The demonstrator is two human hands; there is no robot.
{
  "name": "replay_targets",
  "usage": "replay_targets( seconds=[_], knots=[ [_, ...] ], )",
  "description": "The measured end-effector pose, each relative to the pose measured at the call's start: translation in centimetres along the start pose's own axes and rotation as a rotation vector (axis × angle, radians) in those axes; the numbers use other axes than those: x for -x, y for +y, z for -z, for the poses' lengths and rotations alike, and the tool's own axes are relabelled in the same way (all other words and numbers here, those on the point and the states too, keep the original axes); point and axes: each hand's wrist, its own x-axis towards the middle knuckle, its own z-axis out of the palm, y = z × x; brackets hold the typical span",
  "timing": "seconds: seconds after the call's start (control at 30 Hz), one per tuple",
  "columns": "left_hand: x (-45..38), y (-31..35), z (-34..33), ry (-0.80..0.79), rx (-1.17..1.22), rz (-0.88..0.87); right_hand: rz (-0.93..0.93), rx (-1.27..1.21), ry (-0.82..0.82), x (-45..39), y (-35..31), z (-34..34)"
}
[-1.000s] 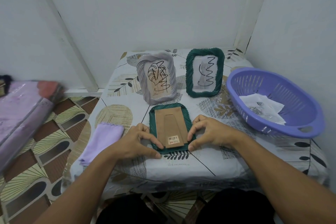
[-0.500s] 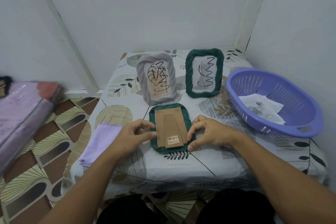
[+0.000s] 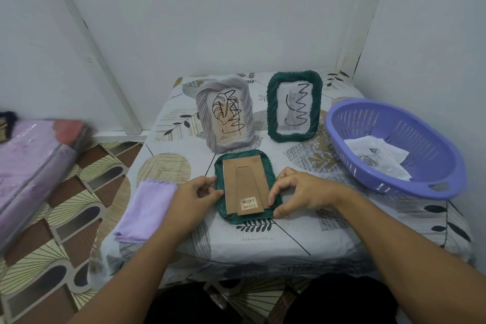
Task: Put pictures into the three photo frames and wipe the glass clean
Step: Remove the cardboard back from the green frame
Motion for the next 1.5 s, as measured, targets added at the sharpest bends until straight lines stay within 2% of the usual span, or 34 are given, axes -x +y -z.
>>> replay_targets(
  seconds=[0.67,0.7,0.77,0.83,0.9,0.97,1.03,1.2,1.5],
  knots=[
    [0.0,0.2,0.0,0.012,-0.031,-0.005,-0.053,0.175,-0.044,0.2,-1.2,-0.1],
    [0.0,0.2,-0.1,0.012,-0.037,-0.001,-0.052,0.136,-0.052,0.3,-1.1,0.0],
    [-0.2,0.1,0.0,0.013,-0.051,0.008,-0.015,-0.099,-0.055,0.6,-0.7,0.1],
    [-0.5,0.0,0.1,0.007,-0.053,0.022,0.03,-0.304,0.039,0.6,-0.2,0.1],
    [-0.8,-0.1,0.4,-0.009,-0.071,0.035,0.009,-0.362,0.233,0.3,0.1,-0.2],
    [-0.9,0.1,0.8,-0.027,-0.114,0.039,-0.042,-0.344,0.412,-0.3,0.2,-0.9],
    [-0.9,0.4,1.2,-0.043,-0.175,0.042,-0.085,-0.242,0.517,-1.0,0.0,-1.8],
    [-1.0,1.5,1.7,0.038,-0.328,0.04,-0.164,0.002,0.585,-2.7,-0.9,-3.2],
    [-0.2,0.0,0.4,0.229,-0.286,-0.052,-0.184,0.046,0.596,-3.7,-1.5,-3.5]
  ],
)
